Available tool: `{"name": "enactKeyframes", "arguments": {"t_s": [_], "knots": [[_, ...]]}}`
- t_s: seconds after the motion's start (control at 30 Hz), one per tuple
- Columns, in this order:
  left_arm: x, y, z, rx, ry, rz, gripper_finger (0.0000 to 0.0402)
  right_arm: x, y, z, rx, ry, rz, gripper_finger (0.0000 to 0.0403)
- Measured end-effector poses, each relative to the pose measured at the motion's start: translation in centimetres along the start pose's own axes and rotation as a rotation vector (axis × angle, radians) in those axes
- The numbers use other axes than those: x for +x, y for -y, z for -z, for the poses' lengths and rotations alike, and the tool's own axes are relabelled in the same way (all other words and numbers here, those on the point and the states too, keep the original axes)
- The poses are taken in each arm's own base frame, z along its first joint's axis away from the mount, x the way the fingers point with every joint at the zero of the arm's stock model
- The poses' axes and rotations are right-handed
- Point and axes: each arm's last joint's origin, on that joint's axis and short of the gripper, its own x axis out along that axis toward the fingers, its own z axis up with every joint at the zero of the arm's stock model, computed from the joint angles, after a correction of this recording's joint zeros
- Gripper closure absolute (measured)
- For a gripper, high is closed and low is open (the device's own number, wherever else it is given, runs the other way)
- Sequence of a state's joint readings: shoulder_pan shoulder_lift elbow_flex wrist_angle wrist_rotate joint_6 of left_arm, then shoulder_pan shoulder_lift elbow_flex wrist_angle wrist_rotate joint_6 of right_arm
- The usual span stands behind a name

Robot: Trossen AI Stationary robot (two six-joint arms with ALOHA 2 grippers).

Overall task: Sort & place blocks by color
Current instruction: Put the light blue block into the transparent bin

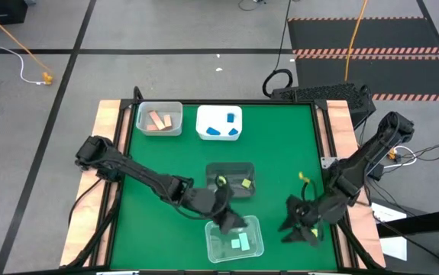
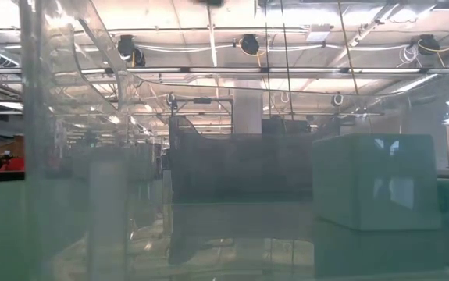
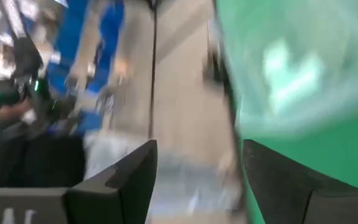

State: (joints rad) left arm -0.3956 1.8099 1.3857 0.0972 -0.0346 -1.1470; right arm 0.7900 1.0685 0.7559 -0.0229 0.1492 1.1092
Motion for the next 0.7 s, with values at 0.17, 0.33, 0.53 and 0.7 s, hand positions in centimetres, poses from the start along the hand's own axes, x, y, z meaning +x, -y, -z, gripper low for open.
{"name": "enactKeyframes", "arguments": {"t_s": [0.17, 0.33, 0.53, 0.7], "knots": [[-0.4, -1.5, 2.7, -0.104, -0.169, -0.212, 0.0263, 0.9, 0.7, 2.7, 0.291, -0.338, 0.063, 0.0189], [-0.7, -1.4, 4.7, -0.164, -0.219, -0.277, 0.0263, 0.9, 1.5, 4.6, 0.526, -0.551, 0.235, 0.0192], [0.0, -1.8, 6.7, -0.151, -0.236, -0.297, 0.0263, 0.3, 2.6, 5.4, 0.657, -0.572, 0.424, 0.0192], [2.4, -3.5, 8.1, -0.146, -0.229, -0.294, 0.0263, -0.3, 3.5, 5.6, 0.672, -0.571, 0.549, 0.0192]]}}
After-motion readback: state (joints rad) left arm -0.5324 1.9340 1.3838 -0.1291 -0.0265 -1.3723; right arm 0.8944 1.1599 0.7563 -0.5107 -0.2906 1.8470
